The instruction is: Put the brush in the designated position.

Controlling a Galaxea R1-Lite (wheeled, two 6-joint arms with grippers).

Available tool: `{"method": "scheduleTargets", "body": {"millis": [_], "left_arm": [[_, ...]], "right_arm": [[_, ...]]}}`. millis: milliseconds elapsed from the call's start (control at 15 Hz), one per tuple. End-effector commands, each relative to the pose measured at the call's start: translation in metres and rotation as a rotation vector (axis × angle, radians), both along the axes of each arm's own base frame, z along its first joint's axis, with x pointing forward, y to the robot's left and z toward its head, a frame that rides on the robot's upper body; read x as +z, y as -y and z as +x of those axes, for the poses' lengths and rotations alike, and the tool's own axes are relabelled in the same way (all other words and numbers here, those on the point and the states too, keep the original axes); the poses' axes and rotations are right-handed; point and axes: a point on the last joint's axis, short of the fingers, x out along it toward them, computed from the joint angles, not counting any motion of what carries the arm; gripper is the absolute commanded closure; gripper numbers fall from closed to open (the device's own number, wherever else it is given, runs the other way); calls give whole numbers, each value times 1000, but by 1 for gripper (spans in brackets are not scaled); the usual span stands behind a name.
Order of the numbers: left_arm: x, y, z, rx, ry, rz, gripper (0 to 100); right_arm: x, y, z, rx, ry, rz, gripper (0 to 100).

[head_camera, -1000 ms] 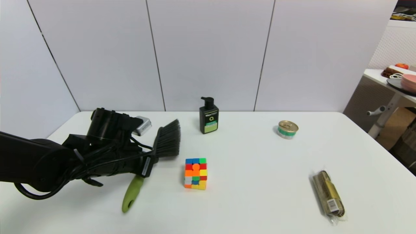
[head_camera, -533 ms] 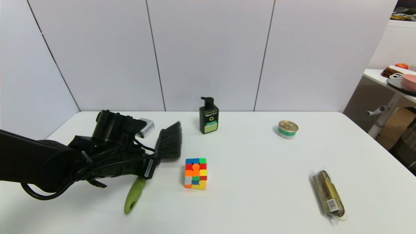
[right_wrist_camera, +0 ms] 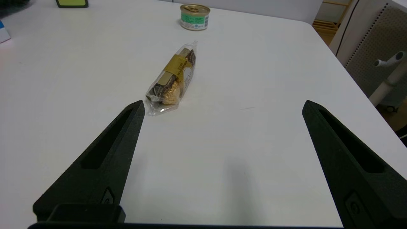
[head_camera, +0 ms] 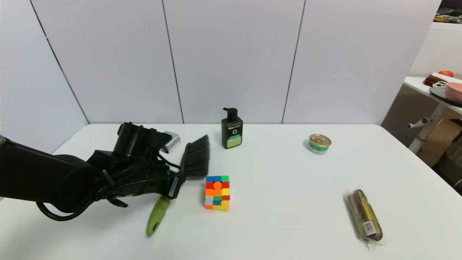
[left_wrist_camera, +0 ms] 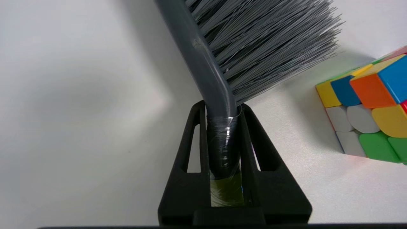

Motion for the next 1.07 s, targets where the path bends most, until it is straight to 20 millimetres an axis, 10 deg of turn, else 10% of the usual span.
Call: {"method": "scheduleTargets", "body": {"millis": [67,467,533,1067], "left_arm": [[-4,7,0,-19,-11,5,100],[-3,7,1,-7,-9,-1,100],[-3,7,1,8,-6,6,0],[13,4,-1,20,45,-5,0]], "right_arm": [[0,0,0,1,-3,-1,0],[0,0,0,1,-3,-1,0],[0,0,0,1,-2,-1,0],[0,0,0,1,-3,-1,0]]}}
